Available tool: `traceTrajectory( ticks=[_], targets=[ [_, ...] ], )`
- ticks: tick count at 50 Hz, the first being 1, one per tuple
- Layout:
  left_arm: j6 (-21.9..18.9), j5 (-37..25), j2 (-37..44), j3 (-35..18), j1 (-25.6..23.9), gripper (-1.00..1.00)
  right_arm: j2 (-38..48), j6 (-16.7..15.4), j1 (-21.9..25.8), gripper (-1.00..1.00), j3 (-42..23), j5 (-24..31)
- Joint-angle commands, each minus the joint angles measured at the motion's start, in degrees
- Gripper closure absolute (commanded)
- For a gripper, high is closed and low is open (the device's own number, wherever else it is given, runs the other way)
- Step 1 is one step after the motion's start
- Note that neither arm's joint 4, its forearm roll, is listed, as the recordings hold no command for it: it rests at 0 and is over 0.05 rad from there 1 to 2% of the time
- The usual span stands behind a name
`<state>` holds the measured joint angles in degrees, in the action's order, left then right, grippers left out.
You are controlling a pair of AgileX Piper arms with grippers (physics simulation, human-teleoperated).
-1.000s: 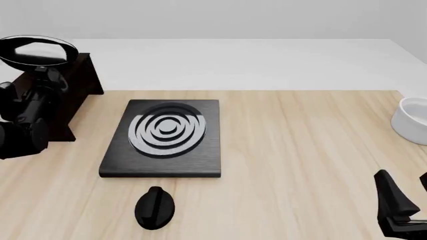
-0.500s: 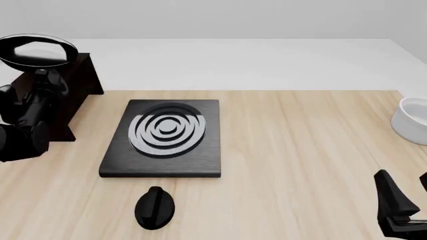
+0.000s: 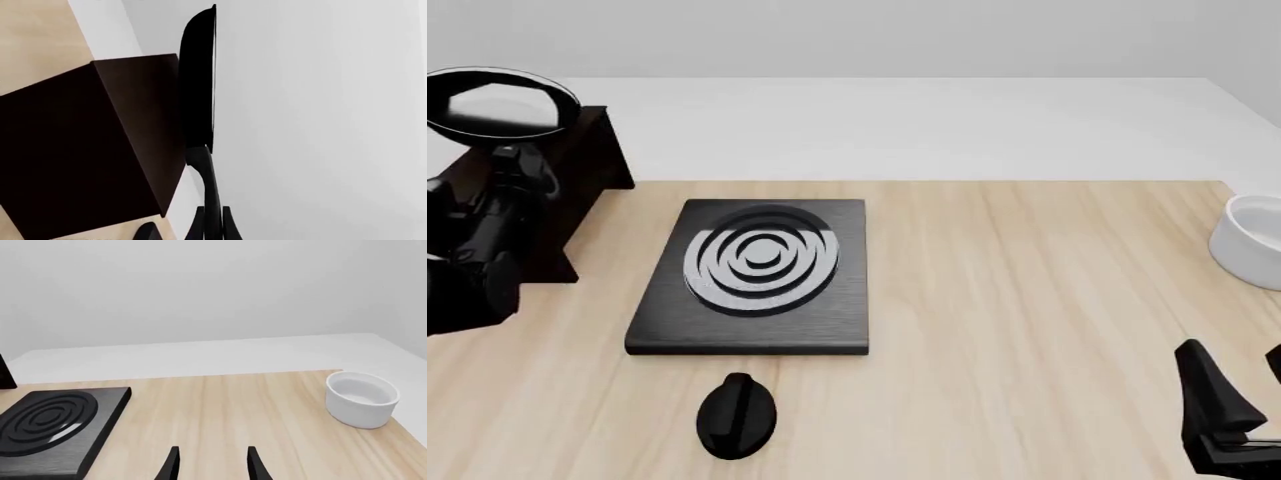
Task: Put the frying pan on top of the cabinet.
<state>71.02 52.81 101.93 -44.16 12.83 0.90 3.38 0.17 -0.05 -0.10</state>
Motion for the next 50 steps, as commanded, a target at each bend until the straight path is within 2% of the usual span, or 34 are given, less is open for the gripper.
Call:
traceTrajectory(
  ticks=[1, 10, 11, 38, 43, 50],
  targets=[
    [-2.0, -0.2, -2.3, 0.8, 0.5, 1.0, -0.1, 0.2, 0.0, -1.0, 0.0, 0.0],
    [-2.5, -0.5, -3.0, 1.2, -0.1, 1.0, -0.1, 0.3, 0.0, -1.0, 0.0, 0.0],
    [-2.1, -0.4, -2.6, 1.2, -0.1, -1.0, -0.1, 0.3, 0.0, -1.0, 0.0, 0.0],
    [-3.3, -1.2, -3.0, 2.3, -1.0, -1.0, 0.1, 0.1, 0.1, -1.0, 0.0, 0.0],
    [-3.8, -0.8, -4.4, 4.8, -0.8, -1.0, 0.0, 0.0, 0.2, -1.0, 0.0, 0.0],
    [-4.8, 0.7, -8.6, 11.6, -1.0, -1.0, -0.1, 0.1, 0.1, -1.0, 0.0, 0.0]
  ],
)
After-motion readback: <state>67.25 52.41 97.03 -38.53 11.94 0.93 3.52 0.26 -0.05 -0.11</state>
